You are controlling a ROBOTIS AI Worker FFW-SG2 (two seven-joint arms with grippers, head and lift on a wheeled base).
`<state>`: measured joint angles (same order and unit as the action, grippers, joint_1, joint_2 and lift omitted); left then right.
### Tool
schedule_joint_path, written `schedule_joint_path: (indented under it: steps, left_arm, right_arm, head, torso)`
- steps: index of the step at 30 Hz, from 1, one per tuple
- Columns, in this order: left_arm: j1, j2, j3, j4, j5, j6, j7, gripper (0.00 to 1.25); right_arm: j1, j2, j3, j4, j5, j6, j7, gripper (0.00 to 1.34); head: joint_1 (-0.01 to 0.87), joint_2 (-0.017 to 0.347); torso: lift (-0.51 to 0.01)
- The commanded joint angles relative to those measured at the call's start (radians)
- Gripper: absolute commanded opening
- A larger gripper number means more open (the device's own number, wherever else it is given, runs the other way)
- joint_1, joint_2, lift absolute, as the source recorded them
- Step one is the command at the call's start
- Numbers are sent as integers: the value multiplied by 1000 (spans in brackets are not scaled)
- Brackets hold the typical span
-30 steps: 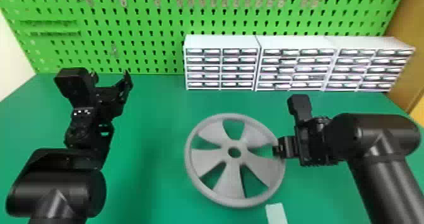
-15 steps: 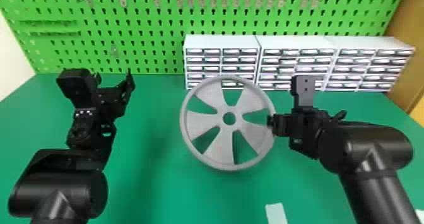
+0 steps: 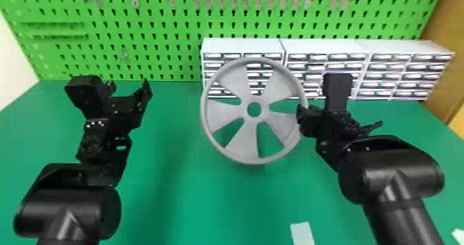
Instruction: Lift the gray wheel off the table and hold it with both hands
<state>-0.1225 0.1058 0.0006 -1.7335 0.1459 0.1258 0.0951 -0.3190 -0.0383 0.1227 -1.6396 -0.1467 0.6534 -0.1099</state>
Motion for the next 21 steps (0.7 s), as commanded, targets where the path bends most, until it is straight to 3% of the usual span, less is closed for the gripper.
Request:
schedule_joint_path:
  steps: [1,21]
  left_arm:
    - [1,0,-14,-4,9,0,0,792]
    - [27,-2,-80,-74,69,74,9,781]
  right_arm:
    - [12,5,0,7,36,-117,-1,245]
    - [28,9,3,75,98,-451,-1,247]
  head:
    - [657,60]
    - [657,60]
  torso:
    - [-95]
    - [-95]
